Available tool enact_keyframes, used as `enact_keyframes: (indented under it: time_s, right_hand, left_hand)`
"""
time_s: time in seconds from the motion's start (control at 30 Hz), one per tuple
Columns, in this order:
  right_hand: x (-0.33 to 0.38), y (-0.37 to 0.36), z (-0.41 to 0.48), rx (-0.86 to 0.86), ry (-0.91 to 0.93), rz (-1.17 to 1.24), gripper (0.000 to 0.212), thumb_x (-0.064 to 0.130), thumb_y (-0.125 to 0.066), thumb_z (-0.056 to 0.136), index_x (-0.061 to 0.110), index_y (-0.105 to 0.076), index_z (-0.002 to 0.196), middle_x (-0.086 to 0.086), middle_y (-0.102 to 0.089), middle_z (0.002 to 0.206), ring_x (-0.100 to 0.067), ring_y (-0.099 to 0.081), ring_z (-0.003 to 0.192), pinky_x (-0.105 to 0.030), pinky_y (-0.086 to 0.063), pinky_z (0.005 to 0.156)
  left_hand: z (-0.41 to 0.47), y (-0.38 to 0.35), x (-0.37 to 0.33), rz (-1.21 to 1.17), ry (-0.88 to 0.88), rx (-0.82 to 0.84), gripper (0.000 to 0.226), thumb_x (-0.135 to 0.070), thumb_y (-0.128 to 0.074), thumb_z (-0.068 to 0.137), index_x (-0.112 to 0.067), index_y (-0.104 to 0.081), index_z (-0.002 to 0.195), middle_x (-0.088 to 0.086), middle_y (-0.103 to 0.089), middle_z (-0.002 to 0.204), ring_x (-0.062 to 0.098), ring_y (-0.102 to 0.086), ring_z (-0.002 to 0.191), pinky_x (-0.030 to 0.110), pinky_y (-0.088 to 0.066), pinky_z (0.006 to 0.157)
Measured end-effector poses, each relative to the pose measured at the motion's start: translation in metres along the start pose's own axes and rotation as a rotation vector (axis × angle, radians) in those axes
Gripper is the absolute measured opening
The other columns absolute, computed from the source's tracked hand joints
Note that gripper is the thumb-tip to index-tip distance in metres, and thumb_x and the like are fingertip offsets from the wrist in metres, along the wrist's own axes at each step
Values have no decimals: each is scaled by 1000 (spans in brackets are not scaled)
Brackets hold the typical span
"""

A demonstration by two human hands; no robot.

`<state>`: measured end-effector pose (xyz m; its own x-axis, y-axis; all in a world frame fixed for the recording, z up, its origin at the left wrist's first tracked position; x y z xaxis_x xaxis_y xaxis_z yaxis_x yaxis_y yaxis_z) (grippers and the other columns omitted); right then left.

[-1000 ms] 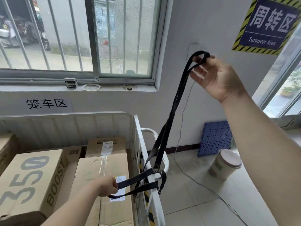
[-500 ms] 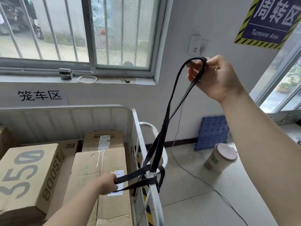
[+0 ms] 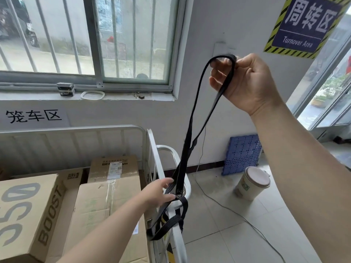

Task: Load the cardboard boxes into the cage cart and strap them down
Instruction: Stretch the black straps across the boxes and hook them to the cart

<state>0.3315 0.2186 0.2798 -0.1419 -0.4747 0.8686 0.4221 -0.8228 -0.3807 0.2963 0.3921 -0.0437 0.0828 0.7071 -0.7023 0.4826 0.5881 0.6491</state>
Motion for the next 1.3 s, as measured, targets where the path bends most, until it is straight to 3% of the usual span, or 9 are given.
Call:
enact_keyframes:
  time_s: [0.2, 0.3, 0.43, 0.6, 0.8, 0.93, 1.1, 1.2, 1.3]
  right_hand:
    - [16, -5, 1, -39, 43, 19, 17, 15, -45, 71, 9, -59, 76, -14, -71, 91, -23, -62, 80, -34, -49, 82]
    - [14, 5, -3, -50, 48, 23, 16, 15, -45, 72, 10, -59, 79, -13, -71, 94, -23, -64, 82, -34, -49, 83]
    - [-1, 29, -8, -85, 39, 6, 13, 17, -48, 74, 13, -58, 82, -13, -70, 104, -22, -64, 86, -35, -48, 85]
    - [-40, 57, -15, -216, -58, -106, 23, 11, -33, 91, 13, -56, 92, -14, -71, 106, -23, -64, 85, -35, -48, 84]
    - [-89, 68, -31, -240, -219, -365, 22, 9, -37, 97, 10, -59, 101, -12, -69, 106, -22, -65, 89, -34, -50, 80]
    - [-117, 74, -45, -282, -327, -431, 19, 5, -39, 100, 6, -55, 110, -11, -71, 105, -22, -66, 89, -35, -54, 84]
    - [-143, 81, -58, -279, -426, -519, 17, 7, -43, 99, 10, -59, 105, -5, -73, 103, -19, -66, 93, -40, -48, 97]
    - [-155, 84, -62, -271, -450, -527, 16, 9, -45, 100, 13, -60, 103, -4, -73, 103, -18, -65, 95, -39, -48, 95]
    - [-160, 86, -61, -277, -443, -540, 13, 11, -46, 100, 15, -59, 104, -3, -74, 97, -17, -67, 94, -37, -48, 92]
  left_hand:
    - [11, 2, -44, -58, -151, -49, 6, -33, -68, 88, -36, -64, 91, -13, -66, 92, 8, -62, 78, 22, -49, 75]
    - [13, 1, -47, -145, -119, -38, 11, -29, -68, 89, -25, -73, 98, -13, -72, 91, 8, -69, 83, 24, -54, 81]
    - [7, 10, -52, -313, -102, -52, 16, -21, -67, 91, -12, -73, 103, -2, -75, 91, 11, -71, 78, 13, -53, 71]
    - [-1, 24, -68, -761, -47, 23, 20, -13, -59, 95, 1, -64, 108, 15, -75, 95, 29, -73, 88, 36, -60, 79]
    - [-4, -9, -30, -466, 225, 124, 19, -11, -49, 100, -6, -56, 117, 15, -72, 101, 25, -74, 81, 38, -61, 75]
    - [1, -17, -1, -562, 311, 4, 22, -9, -45, 100, -3, -54, 119, 19, -69, 102, 31, -73, 80, 43, -61, 73]
    - [-6, -4, 13, -983, 435, -185, 22, -6, -34, 104, 10, -49, 111, 31, -66, 105, 38, -70, 80, 37, -61, 58]
    - [-11, 5, 20, -917, 466, -235, 22, -9, -34, 104, 5, -49, 111, 27, -66, 106, 31, -68, 78, 32, -60, 53]
    - [-14, 27, 25, -808, 417, -329, 21, -10, -35, 103, 0, -53, 107, 18, -68, 97, 25, -67, 80, 32, -56, 63]
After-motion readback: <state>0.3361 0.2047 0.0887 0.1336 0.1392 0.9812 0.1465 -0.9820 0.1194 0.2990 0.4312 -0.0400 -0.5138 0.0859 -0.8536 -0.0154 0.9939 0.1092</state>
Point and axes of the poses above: each hand's wrist, its own z-axis towards the middle knuckle, its own y-axis out of the back of the hand, x = y × z, the point moved 5 cm from there along z, towards the middle knuckle
